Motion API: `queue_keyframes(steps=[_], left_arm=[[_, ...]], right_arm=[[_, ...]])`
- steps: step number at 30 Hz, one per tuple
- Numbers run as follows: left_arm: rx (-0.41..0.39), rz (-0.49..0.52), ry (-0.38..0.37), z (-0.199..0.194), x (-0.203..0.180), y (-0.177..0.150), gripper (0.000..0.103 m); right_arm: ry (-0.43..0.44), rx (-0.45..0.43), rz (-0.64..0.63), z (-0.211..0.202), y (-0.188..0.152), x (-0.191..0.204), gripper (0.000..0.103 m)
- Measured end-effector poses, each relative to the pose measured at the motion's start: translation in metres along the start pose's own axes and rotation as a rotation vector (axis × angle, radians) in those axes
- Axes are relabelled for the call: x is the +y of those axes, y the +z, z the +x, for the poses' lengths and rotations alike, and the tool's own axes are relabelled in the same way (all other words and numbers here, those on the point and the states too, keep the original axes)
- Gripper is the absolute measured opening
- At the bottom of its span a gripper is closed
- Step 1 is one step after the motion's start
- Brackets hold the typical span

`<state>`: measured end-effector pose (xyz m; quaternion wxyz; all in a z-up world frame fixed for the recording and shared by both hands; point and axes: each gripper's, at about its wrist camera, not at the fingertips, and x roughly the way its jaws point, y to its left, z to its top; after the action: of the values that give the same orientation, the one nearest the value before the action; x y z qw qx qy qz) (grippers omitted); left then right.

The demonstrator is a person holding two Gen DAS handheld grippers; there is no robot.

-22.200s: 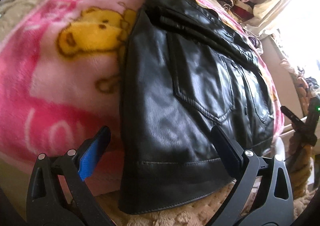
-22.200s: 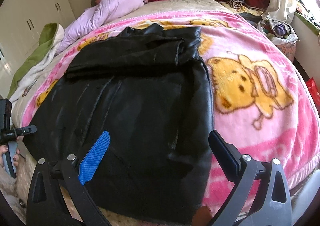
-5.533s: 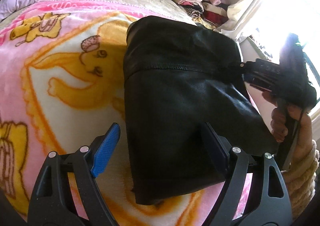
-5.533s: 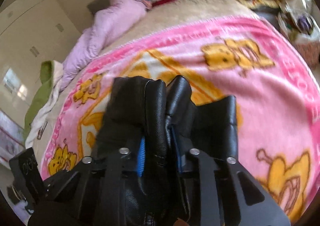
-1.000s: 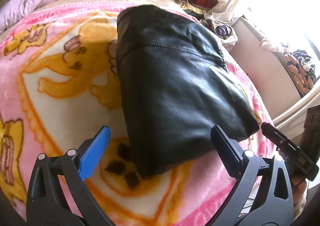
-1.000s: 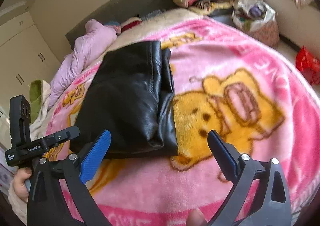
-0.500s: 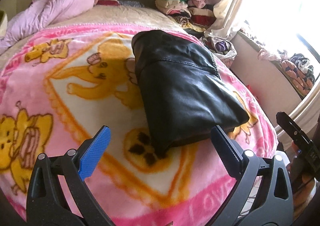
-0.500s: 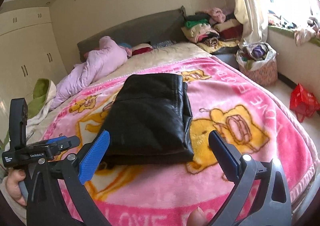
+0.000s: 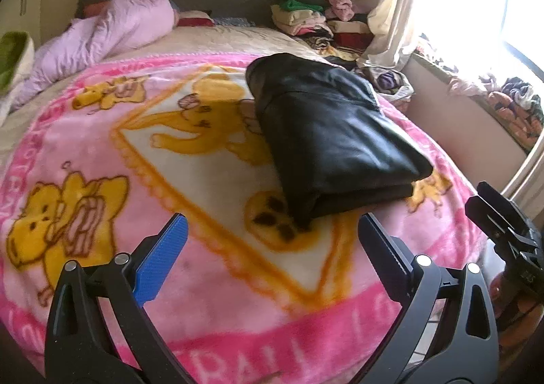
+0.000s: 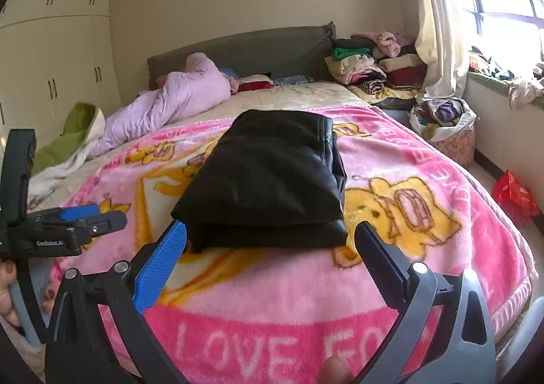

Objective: Fold large clothes

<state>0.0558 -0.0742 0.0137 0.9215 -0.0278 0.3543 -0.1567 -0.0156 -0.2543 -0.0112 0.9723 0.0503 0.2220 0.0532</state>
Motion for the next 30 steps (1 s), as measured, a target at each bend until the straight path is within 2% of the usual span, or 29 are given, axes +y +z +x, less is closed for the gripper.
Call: queue_keyframes(steps=[5, 16, 30], left_arm=[[-0.004, 0.009, 0.025, 0.0, -0.001, -0.009, 0.094], [0.0, 0.01, 0.016, -0.002, -0.003, -0.016, 0.094], [0.005, 0.003, 0.041, -0.004, 0.0, -0.015, 0.094]], right_arm=[[-0.03, 0.039, 0.016, 0.007, -0.015, -0.001, 0.099], [-0.033, 0.094, 0.014, 0.013, -0.025, 0.005, 0.099], [-0.044, 0.086, 0.007, 0.009, -0.023, 0.005, 0.099]])
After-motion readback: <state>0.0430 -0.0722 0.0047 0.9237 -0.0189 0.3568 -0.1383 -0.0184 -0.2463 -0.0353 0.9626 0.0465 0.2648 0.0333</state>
